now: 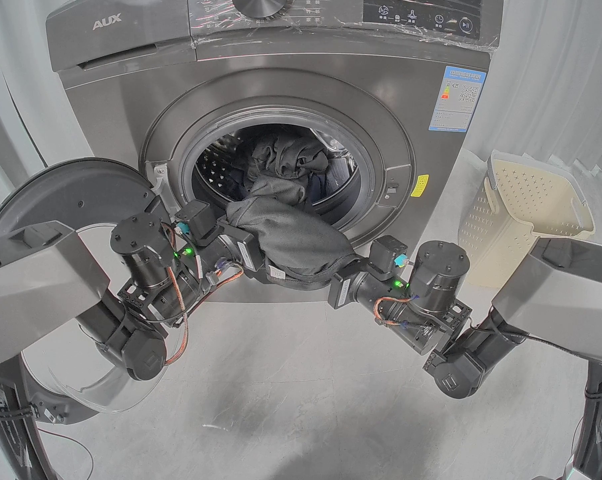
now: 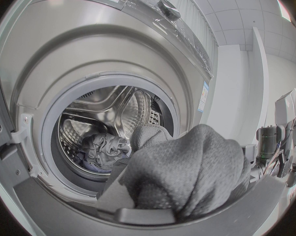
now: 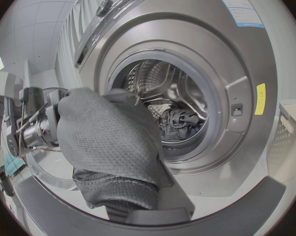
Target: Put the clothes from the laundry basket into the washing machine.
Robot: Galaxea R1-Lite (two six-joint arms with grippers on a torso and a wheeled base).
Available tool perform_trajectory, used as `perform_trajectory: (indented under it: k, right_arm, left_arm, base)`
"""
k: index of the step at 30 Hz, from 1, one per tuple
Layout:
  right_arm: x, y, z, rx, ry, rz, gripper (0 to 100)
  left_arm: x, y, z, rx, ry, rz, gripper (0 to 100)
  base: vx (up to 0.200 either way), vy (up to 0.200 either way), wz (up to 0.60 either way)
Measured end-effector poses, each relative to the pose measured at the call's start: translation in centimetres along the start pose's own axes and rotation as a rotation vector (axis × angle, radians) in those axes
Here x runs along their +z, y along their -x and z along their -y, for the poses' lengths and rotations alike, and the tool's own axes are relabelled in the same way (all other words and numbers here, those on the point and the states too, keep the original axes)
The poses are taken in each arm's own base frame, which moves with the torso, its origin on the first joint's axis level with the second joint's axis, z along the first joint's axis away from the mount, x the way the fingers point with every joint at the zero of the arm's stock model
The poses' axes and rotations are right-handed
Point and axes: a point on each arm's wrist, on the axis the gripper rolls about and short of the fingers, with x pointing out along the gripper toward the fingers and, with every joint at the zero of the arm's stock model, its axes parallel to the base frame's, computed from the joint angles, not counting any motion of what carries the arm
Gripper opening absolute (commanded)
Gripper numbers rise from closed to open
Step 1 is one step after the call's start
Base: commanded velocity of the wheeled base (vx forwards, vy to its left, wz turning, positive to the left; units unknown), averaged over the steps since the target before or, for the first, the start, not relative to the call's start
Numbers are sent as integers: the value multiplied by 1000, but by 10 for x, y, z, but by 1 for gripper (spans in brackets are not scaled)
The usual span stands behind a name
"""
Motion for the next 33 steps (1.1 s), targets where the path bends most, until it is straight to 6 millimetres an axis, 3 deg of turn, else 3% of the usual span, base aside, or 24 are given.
perform_trajectory:
  k: [1, 13, 21, 28, 33]
  right_arm:
    - [-1, 0, -1, 13, 4, 2, 100]
    - [-1, 13, -19, 120, 34, 0, 100]
    - [-10, 69, -24, 223, 71, -164, 100]
    - [1, 119, -17, 262, 79, -225, 100]
    - [12, 133, 0, 214, 83, -210, 100]
  left_arm:
    - [2, 2, 1, -1, 1, 0, 0]
    - [14, 17, 9, 18, -4, -3, 0]
    - [29, 44, 16, 16, 8, -24, 0]
    - [44, 59, 17, 22, 5, -8, 0]
    - [47, 65, 16, 29, 2, -9, 0]
  base:
    - [0, 0, 0]
    - [0, 0, 0]
    - [0, 0, 0]
    - [0, 0, 0]
    - [0, 0, 0]
